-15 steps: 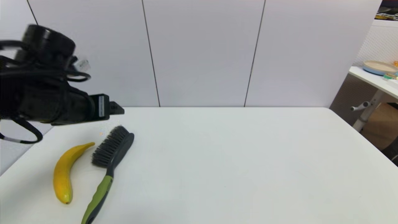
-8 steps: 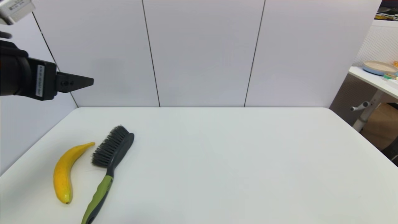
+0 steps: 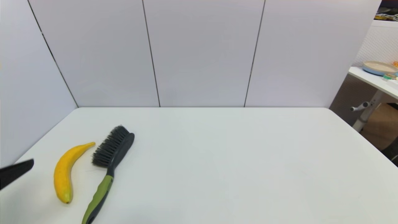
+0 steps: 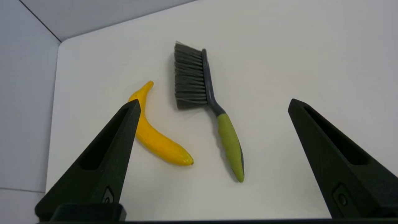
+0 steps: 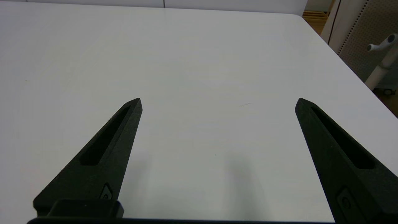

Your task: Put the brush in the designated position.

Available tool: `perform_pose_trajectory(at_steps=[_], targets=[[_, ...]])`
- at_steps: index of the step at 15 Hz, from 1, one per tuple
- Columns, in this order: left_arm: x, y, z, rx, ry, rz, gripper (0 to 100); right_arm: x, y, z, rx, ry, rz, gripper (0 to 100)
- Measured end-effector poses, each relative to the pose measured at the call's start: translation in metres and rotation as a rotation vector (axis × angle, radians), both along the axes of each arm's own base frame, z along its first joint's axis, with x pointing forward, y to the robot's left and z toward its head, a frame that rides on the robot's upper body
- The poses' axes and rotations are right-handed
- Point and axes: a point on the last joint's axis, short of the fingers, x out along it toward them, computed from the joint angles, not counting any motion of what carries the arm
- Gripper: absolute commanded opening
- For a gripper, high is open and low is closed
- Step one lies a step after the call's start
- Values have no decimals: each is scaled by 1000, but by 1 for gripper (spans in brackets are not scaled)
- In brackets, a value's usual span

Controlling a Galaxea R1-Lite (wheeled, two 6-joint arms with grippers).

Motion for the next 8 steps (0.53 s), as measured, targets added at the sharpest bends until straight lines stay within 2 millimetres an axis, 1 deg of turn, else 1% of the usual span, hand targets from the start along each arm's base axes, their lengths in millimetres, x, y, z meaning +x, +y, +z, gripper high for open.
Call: perform_pose_trajectory(at_steps=[2,3,5,8], targets=[[-26,4,-43,-7,-17,33,100,0,0,0,0,0,0,100],[-35,5,-64,-9,-36,49,100,0,0,0,0,0,-1,100],[-48,5,-106,-11,-68,79,100,0,0,0,0,0,0,100],[-59,6,-155,-24,-123,132,100,0,0,0,0,0,0,100]])
